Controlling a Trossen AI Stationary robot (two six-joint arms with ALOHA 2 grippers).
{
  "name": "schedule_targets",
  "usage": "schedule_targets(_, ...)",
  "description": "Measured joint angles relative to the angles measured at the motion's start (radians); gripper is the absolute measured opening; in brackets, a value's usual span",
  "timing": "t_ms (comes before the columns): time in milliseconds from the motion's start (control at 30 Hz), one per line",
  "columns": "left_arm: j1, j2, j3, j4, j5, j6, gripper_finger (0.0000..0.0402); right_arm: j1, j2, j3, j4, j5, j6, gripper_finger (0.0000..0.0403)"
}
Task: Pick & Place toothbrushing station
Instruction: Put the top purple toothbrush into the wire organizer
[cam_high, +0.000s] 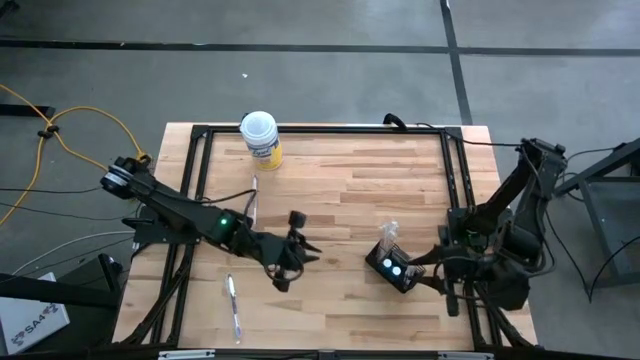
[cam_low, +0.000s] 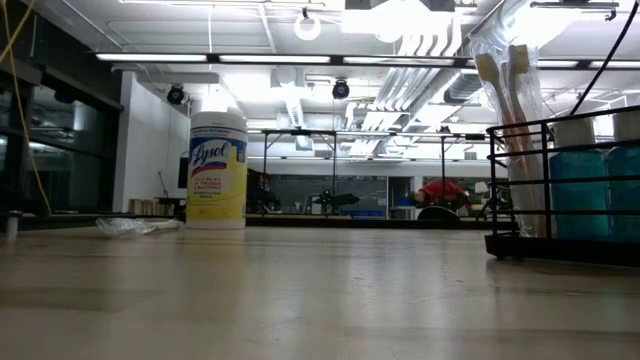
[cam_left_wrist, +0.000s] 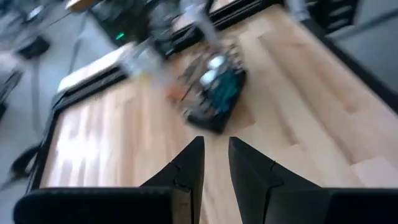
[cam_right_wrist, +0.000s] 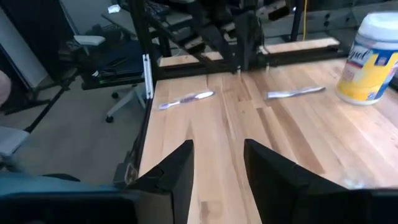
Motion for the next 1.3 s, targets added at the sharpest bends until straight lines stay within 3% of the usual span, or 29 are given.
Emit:
schedule_targets(133,-0.014,-0.096,-0.123,0.022,-0.15,-0.158,0.0067,-0.031,0.0,0.0,0.017,-0.015,-0.032,0.0133)
schedule_targets(267,-0.016,-0.187,-0.251,0.007,-0.332,-0.443,0.0067,-0.057,0.0,0.0,0.017,-0.037,-0.03,0.0133)
schedule_targets(433,-0.006,-0.213,-0.311,-0.254,-0.442,-0.874,0.0067,-0.074,0.0,0.0,0.017,-0.047,-0.031,0.0133)
schedule_targets(600,0.022,-0.2,-0.312,-0.582,-0.39,-1.272,0.0067,-0.074,0.0,0.0,0.017,-0.047,-0.036,0.0133)
schedule_targets(833,0.106,-0.174,-0.312,-0.802,-0.212,-1.635,0.0067,-0.074,0.0,0.0,0.017,-0.03,-0.052,0.0133)
schedule_targets(1300,0.243,0.039,-0.312,-0.803,-0.041,-1.842,0.0067,-0.073,0.0,0.0,0.016,-0.03,-0.114,0.0133)
